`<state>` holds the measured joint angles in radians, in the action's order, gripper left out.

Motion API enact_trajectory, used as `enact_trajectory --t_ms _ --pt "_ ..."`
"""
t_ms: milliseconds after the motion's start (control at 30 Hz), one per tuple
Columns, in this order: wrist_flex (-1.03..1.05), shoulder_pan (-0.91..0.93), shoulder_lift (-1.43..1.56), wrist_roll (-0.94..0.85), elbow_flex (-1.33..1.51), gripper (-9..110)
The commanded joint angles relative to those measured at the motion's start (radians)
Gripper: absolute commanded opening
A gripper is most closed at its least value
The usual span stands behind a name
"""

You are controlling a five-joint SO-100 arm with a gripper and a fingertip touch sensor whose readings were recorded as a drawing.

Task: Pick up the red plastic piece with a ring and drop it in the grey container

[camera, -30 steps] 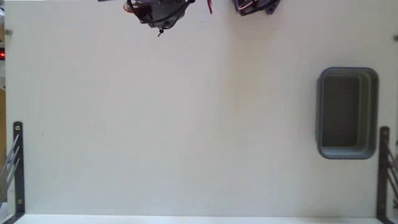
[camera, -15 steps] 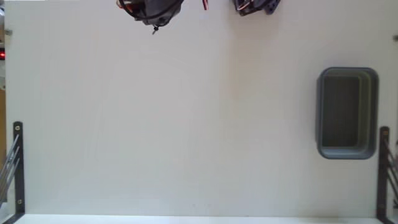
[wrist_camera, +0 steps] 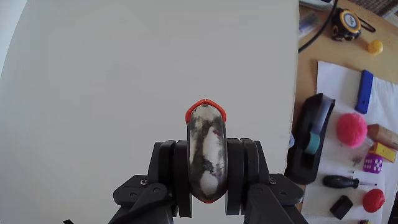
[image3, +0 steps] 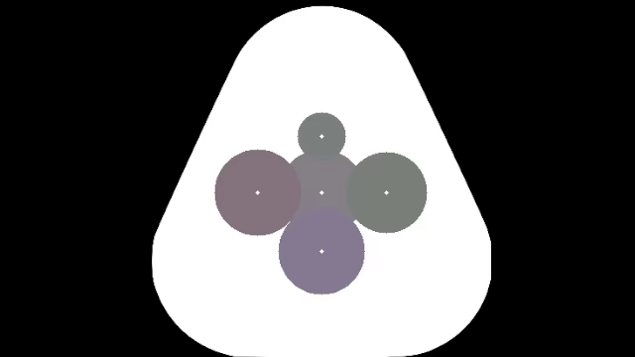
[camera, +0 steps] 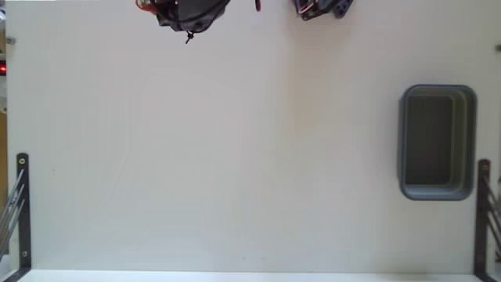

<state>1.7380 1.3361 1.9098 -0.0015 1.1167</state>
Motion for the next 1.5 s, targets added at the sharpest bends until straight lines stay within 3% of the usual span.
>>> enact_trajectory --t_ms 0,633,1467 --pt "-0.008 -0.043 0.008 0.002 -0.04 21" --pt "-0.079 -0.5 -0.06 0.002 -0.023 21" --pt "-0.211 -1.34 -0.187 0.002 0.009 21"
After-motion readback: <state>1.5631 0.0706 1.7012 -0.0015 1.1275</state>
